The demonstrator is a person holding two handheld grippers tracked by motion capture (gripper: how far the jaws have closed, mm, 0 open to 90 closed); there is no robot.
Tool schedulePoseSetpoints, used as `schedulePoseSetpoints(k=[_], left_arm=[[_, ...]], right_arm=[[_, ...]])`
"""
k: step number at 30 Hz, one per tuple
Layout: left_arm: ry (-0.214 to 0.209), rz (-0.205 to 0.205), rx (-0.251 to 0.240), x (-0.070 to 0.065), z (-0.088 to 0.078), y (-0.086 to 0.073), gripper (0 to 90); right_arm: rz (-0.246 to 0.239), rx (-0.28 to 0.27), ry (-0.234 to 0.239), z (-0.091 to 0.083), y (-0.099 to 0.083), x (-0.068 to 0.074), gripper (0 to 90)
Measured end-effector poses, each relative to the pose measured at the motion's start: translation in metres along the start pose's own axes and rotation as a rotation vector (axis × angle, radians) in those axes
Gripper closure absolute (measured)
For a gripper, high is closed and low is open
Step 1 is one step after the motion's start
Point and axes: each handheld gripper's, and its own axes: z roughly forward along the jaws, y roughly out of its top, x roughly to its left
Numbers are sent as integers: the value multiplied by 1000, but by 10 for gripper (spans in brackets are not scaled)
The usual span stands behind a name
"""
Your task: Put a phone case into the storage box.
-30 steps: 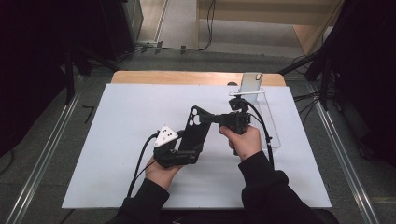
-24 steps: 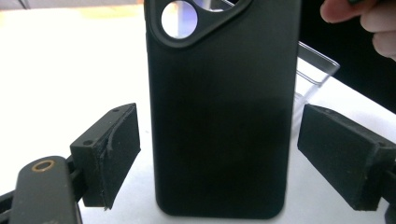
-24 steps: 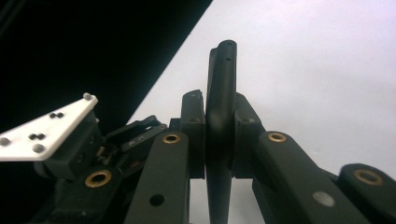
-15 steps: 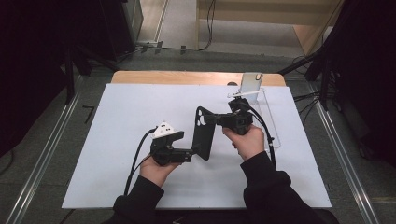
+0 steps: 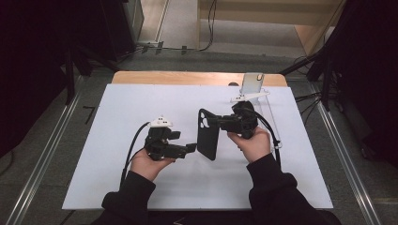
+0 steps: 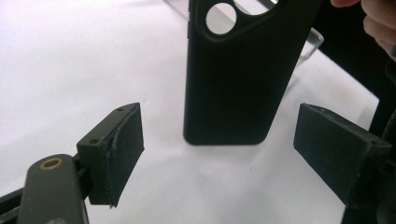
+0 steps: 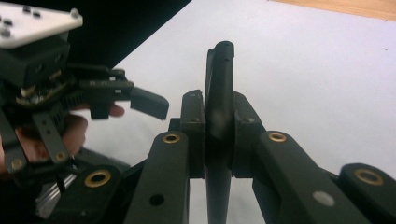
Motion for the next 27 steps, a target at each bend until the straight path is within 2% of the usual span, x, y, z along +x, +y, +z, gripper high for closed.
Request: schedulePoseSetpoints(k=[5,7,10,12,16,19,22,24,26,27], left_arm=[[-31,-9,12,1,-3,5,160],[-41,-16,42,2,-3,6,160],[-54,-6,79,4,-4,10,161],[-57,8,76,5,-6,12,176],[-55,43,78,6,-9,16,182],[-57,68,108,6,-10,18,214],[-84,73,100,7,-12,20,236],[-102,90,93,6,-13,21,260],[-106,108,84,5,-15,22,261],[-95,118,84,5,-15,22,261]], right_arm=[[-15,16,29,-3,-4,-3,771],[-24,19,46,-4,-6,-4,771],[-64,42,43,-5,-7,-2,771],[-88,47,54,-6,-8,-3,771],[-104,55,96,-6,-9,-3,771],[-131,62,123,-6,-11,-1,771],[-153,66,153,-6,-12,0,771],[-164,71,171,-5,-12,0,771],[-179,74,184,-4,-12,1,771],[-185,74,190,-3,-13,1,771]])
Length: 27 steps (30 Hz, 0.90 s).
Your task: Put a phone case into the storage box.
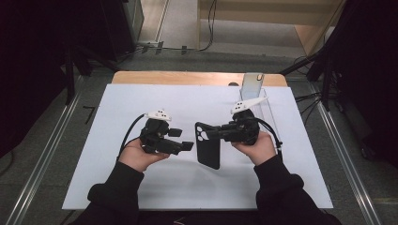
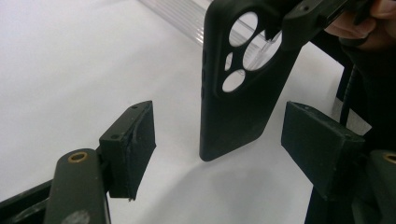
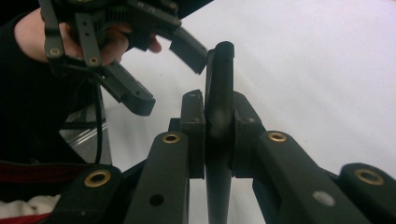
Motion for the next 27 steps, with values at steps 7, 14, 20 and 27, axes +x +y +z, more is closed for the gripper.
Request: schedulePoseSetpoints(k=[7,14,20,27], left_arm=[[-47,14,-14,5,-2,2,280],[-89,65,-23,5,-4,6,321],[-124,115,-29,2,-2,5,360],[-147,180,-30,1,-1,3,452]], right_arm=[[-47,14,45,4,-1,1,771],[-74,17,84,6,-2,3,770],[-110,26,116,9,-1,7,770],[-149,41,160,13,-1,10,770]])
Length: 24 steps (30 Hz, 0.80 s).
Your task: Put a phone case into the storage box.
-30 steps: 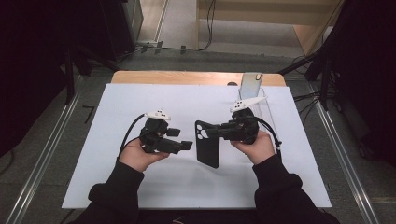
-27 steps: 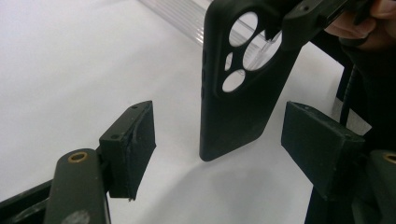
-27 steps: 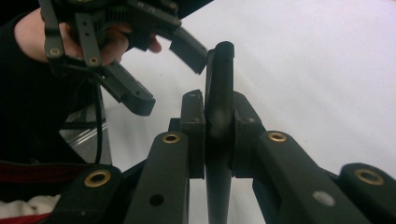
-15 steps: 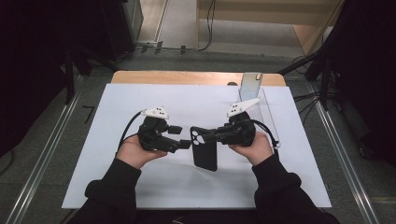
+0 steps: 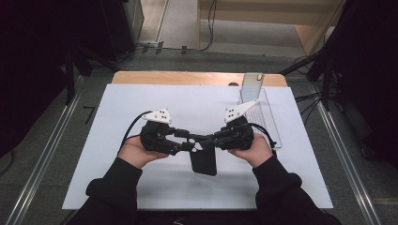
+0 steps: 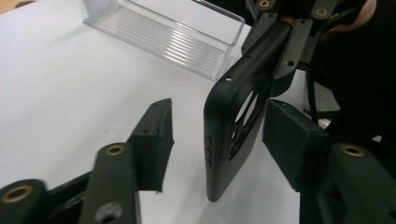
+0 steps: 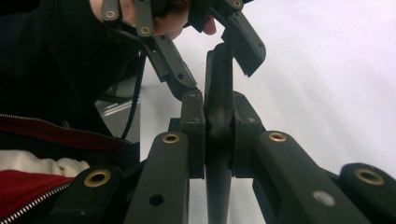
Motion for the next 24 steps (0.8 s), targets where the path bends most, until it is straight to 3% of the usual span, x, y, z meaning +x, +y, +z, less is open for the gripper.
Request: schedulePoseSetpoints(k=[6,10,15,24], left_arm=[[-47,2,-5,2,1,-3,542],[-68,15,-14,2,1,-5,661],[-97,-23,24,4,3,-6,699],[-121,-45,31,3,3,-5,749]], right_arm=[[-23,1,23,2,0,2,770],[-17,2,24,2,0,1,770],[-13,14,35,4,-1,-2,769],[-7,6,36,2,-1,-3,746]])
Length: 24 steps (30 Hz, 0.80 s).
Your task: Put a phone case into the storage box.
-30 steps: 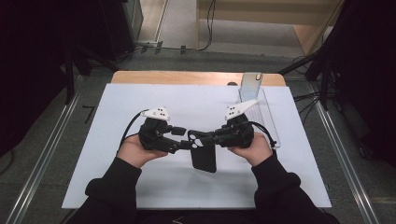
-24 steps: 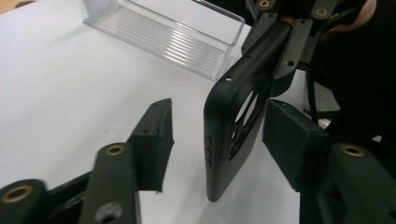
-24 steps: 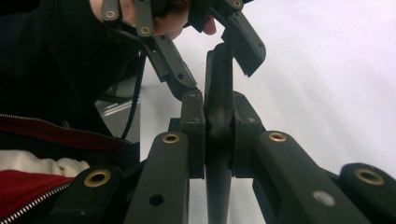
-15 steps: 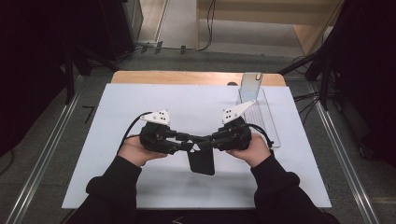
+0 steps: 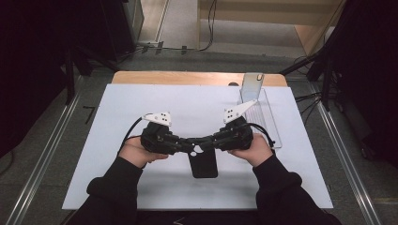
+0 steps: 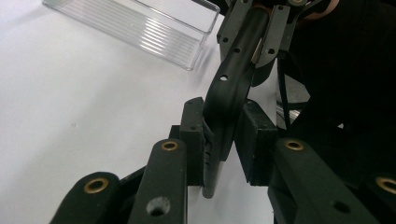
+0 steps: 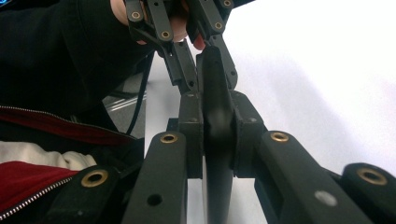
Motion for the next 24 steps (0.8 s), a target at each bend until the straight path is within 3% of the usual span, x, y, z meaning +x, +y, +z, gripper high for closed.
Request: schedulePoseSetpoints(k=[11,13,15,19,24], left_arm=[[14,-32,2,-2,0,4,768],[29,-35,4,-1,-1,4,769],[40,-39,1,0,-2,3,771],[57,-53,-12,2,-8,3,771],[96,-78,-36,2,-14,6,772]], right_arm=[[24,-33,-25,-2,0,-2,679],[26,-48,-33,-2,-1,-2,618],[31,-74,-56,-3,0,-2,496],[47,-119,-105,-5,-1,-2,367],[48,-152,-139,-9,-1,-4,312]])
